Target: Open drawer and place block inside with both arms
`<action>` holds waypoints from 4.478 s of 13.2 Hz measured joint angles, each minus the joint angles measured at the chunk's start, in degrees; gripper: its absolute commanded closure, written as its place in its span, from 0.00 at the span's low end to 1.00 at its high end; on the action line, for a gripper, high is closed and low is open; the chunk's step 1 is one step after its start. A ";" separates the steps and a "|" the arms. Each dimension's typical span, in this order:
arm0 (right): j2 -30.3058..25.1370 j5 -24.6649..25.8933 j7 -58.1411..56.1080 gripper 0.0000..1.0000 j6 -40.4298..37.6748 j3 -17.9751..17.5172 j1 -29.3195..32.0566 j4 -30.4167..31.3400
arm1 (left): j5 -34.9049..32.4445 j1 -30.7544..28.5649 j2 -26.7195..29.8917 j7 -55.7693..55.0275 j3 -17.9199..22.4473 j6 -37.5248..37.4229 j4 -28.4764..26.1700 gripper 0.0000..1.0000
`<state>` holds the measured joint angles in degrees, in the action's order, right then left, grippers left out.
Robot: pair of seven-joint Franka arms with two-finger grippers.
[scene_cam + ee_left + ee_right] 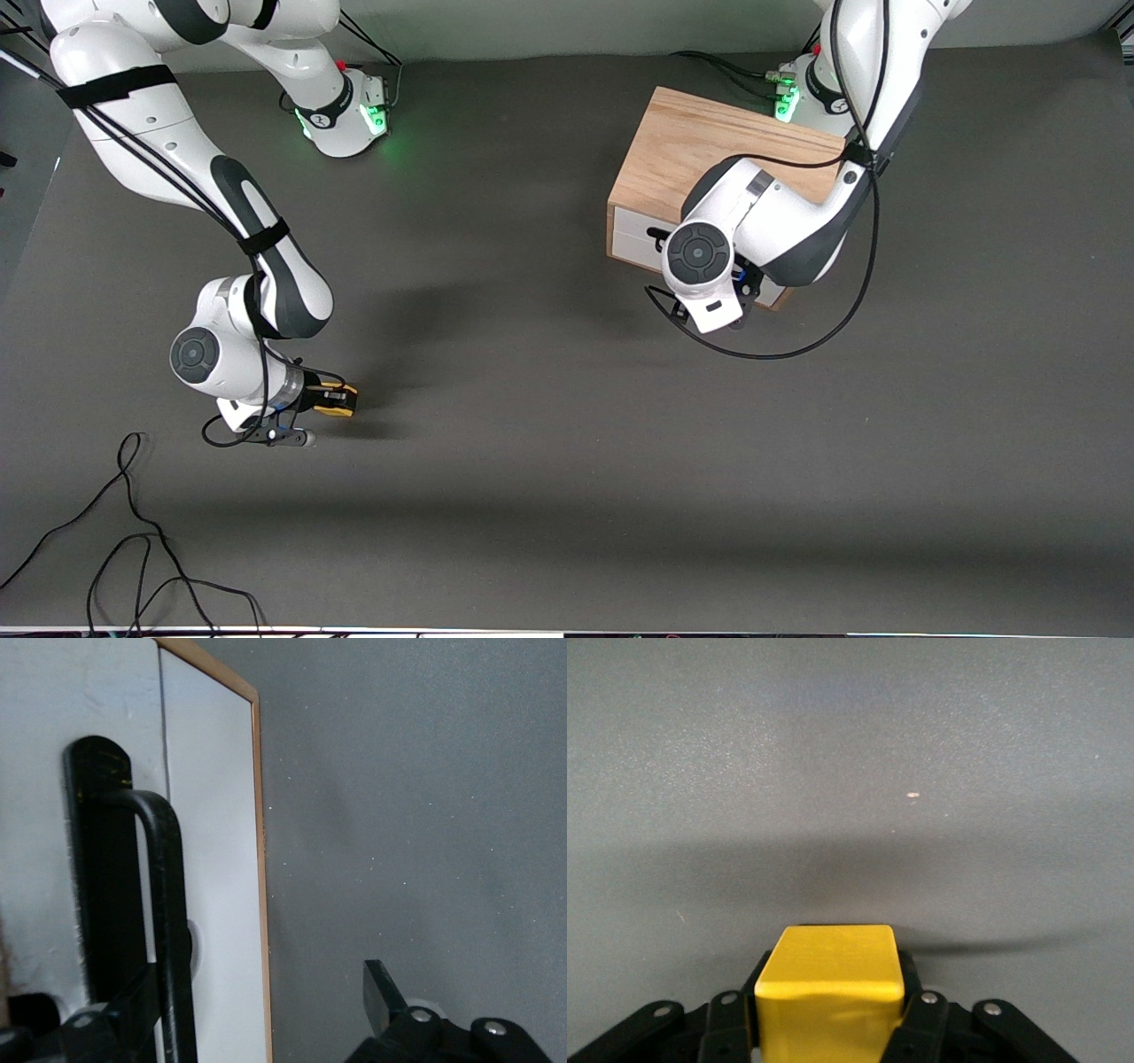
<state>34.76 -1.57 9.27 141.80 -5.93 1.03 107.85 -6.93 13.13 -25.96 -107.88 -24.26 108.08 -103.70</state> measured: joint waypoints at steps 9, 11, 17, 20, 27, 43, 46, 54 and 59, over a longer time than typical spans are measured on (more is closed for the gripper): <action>-12.92 0.00 0.00 1.00 -22.18 -0.55 -0.50 -7.23 | -1.91 -0.02 -1.49 -0.03 0.00 2.56 1.83 0.00; -19.90 0.00 0.00 1.00 -31.00 -0.56 -0.50 -8.71 | -2.58 -0.01 -2.93 -0.03 -0.02 2.61 4.09 0.00; -32.58 0.00 0.00 1.00 -46.67 -0.57 -0.51 -12.94 | -3.92 -0.01 -8.68 -0.03 -0.02 4.26 13.16 0.00; -32.89 0.00 0.00 1.00 -48.83 -0.47 -0.47 -14.05 | -3.99 -0.01 -9.22 -0.03 -0.01 7.12 14.06 0.00; -32.14 0.00 0.00 1.00 -48.85 -0.34 -0.44 -14.05 | -4.08 -0.01 -9.50 -0.03 0.62 12.22 14.22 0.00; -21.71 -1.59 29.54 1.00 -48.58 -1.19 -18.72 -25.51 | -10.66 -1.32 -7.63 5.48 1.47 10.90 25.30 0.00; -17.50 -1.59 36.17 1.00 -48.51 -1.20 -22.17 -29.70 | -6.61 -7.42 -1.44 20.34 1.51 1.03 26.29 0.00; -4.90 -1.05 49.16 1.00 -47.33 -1.20 -33.47 -41.57 | 5.44 -28.16 12.18 66.17 1.60 -17.07 25.08 0.00; 2.97 -0.83 53.01 1.00 -41.89 -1.11 -40.74 -46.84 | 8.52 -36.10 20.58 90.63 1.97 -17.53 15.21 0.00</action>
<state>37.73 -2.40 62.28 99.91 -7.04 -39.71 61.01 1.59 -22.97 -5.38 -17.25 -22.28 90.55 -88.49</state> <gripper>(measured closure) 0.445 0.000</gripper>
